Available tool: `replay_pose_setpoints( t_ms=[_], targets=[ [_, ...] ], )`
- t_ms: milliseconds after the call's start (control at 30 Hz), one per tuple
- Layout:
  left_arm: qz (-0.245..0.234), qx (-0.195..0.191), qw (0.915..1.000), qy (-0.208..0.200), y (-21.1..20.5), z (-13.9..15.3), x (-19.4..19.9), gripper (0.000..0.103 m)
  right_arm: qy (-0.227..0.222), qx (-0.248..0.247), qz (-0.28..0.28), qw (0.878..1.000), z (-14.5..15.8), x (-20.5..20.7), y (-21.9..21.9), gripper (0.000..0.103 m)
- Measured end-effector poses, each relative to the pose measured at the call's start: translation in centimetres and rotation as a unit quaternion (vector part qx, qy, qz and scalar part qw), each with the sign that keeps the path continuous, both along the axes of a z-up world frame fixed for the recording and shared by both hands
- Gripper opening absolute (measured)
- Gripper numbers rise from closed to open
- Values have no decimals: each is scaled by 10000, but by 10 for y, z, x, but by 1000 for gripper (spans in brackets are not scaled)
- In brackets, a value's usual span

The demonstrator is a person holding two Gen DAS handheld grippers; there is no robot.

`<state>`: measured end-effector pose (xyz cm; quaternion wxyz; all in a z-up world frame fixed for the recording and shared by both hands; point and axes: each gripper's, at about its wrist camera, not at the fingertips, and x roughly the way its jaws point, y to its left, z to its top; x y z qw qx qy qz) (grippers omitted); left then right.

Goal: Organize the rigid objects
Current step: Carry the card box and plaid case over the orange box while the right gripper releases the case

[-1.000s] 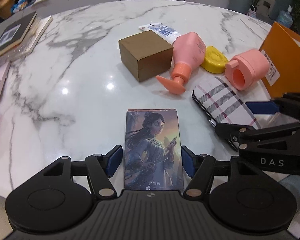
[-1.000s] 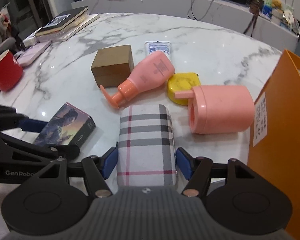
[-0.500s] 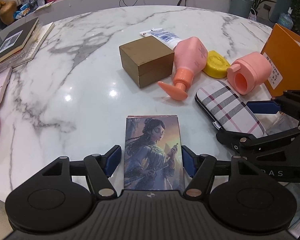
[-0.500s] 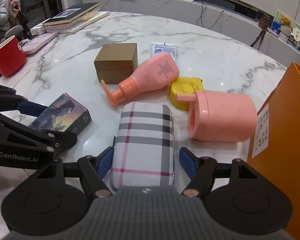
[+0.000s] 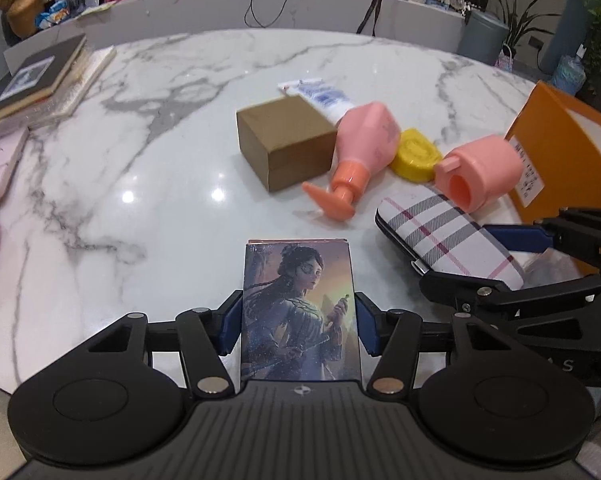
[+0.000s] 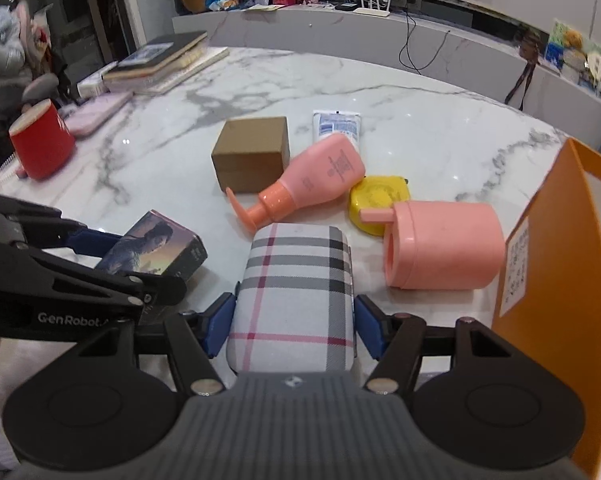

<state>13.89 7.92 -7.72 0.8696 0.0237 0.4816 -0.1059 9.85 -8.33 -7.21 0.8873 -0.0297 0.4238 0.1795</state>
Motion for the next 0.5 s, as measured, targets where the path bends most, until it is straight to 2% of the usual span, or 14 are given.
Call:
replay_pose_setpoints(
  t_ms=[133,267,367,500],
  targets=[
    [84,-110,9999,27,-3,15,-5,65,-4,335,-91,9994,16,-11,-13,64],
    [123,-233,9996,-121,-11,40,-15,65,-284,497,-91,9983,43,-28,-25,64],
    [-8,-332,9992,-238,-25,62,-22,65,-369,655,-91,9971,63,-37,-40,64],
    [-364,-243,9980,-450,-58,91,-26,65,-457,702,-173,9963,82,-47,-72,64]
  ],
)
